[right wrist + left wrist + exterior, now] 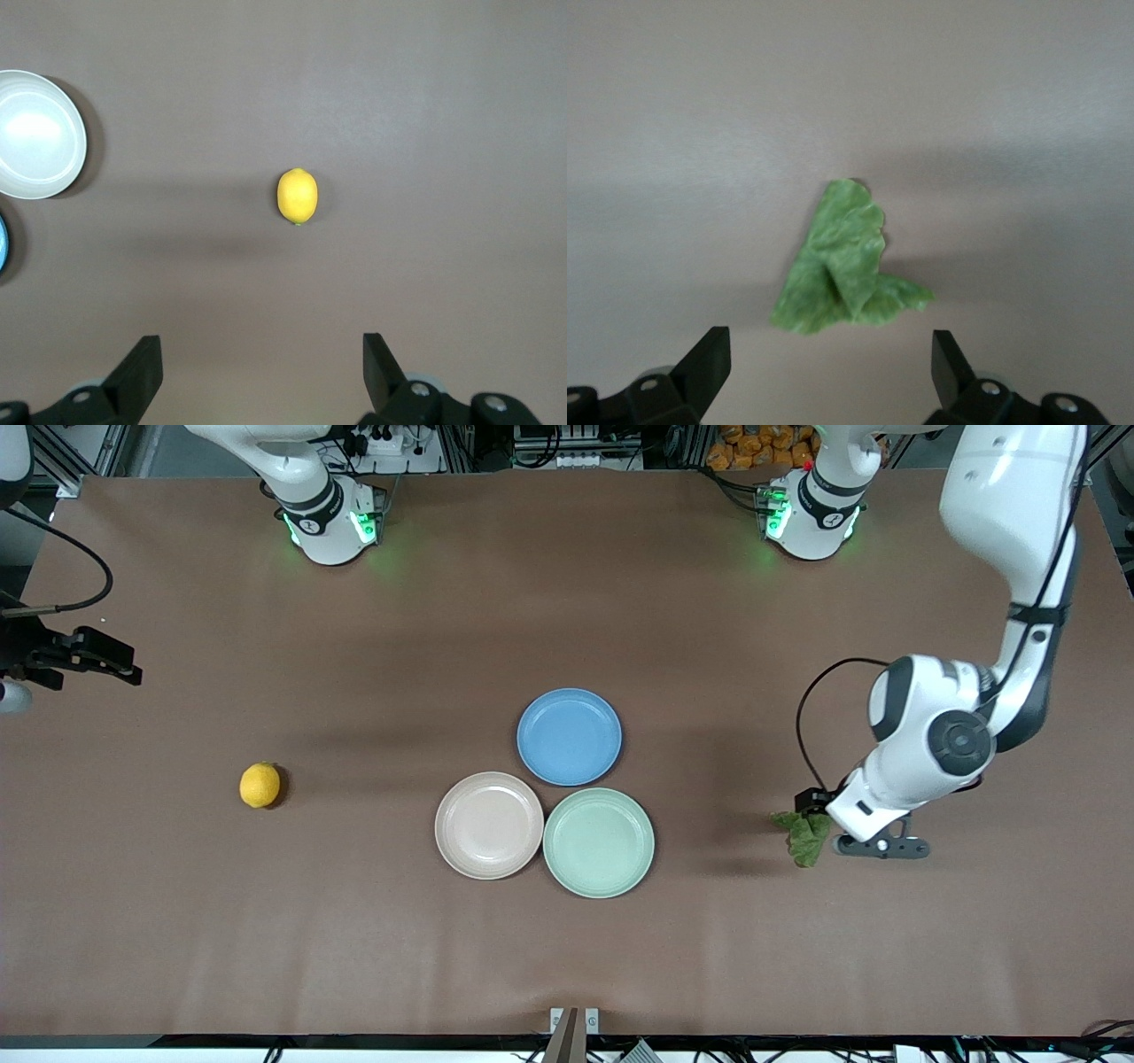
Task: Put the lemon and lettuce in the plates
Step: 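Grasp the lettuce leaf with the left gripper while the right gripper reaches the lemon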
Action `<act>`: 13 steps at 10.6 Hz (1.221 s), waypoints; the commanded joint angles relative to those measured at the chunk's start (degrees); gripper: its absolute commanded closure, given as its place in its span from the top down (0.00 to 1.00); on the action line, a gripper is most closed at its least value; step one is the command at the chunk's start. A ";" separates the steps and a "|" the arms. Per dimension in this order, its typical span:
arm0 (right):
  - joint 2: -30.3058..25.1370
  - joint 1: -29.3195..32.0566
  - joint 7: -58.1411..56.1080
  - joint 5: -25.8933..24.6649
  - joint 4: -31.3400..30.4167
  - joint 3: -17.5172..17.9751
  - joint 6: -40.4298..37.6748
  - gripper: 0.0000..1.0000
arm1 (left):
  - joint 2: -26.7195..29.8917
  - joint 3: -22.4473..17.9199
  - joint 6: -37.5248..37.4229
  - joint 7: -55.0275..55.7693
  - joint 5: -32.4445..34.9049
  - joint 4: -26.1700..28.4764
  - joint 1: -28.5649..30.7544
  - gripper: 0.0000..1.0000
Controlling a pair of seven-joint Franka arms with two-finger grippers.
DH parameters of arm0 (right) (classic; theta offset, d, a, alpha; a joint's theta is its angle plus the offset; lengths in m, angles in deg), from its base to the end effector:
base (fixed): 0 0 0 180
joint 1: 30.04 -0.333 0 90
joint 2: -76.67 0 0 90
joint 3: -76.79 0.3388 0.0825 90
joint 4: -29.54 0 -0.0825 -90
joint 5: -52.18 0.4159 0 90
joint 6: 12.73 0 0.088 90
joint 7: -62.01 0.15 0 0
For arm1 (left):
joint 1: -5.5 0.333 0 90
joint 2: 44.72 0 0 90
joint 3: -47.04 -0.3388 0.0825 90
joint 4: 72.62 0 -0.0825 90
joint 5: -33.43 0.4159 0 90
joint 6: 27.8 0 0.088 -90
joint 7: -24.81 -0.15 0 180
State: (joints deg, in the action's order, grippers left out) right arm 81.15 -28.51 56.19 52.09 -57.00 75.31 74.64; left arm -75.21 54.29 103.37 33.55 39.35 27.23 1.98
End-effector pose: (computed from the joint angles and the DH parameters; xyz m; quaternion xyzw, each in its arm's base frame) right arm 0.6035 -0.0314 0.5841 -0.9992 -0.0245 0.0319 0.0007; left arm 0.6937 -0.1204 0.2306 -0.9990 0.0424 -0.0111 0.0055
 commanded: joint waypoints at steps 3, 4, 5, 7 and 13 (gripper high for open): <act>-1.40 1.72 -0.07 1.59 -6.26 0.16 6.57 1.00 | -6.94 0.04 7.24 0.49 1.99 -0.63 0.27 1.00; -1.31 2.07 -0.07 1.59 -8.10 0.16 8.42 1.00 | -8.08 0.04 8.12 0.49 1.90 -0.98 -0.17 0.92; -1.14 2.24 -0.07 1.59 -10.29 0.16 10.87 1.00 | -9.05 -0.04 9.44 0.49 1.90 -0.98 -0.26 0.90; -1.05 2.16 -0.07 1.59 -15.38 0.16 16.76 1.00 | -10.37 -0.04 10.85 0.49 1.90 -0.98 -0.17 0.71; 1.76 1.72 -0.07 1.59 -26.10 0.25 31.94 1.00 | -10.56 -0.40 10.86 0.84 1.90 -1.77 0.00 0.00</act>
State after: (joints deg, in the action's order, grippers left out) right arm 82.87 -27.11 56.17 53.00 -76.41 75.03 98.09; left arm -85.17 54.18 113.82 33.55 39.73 26.42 1.94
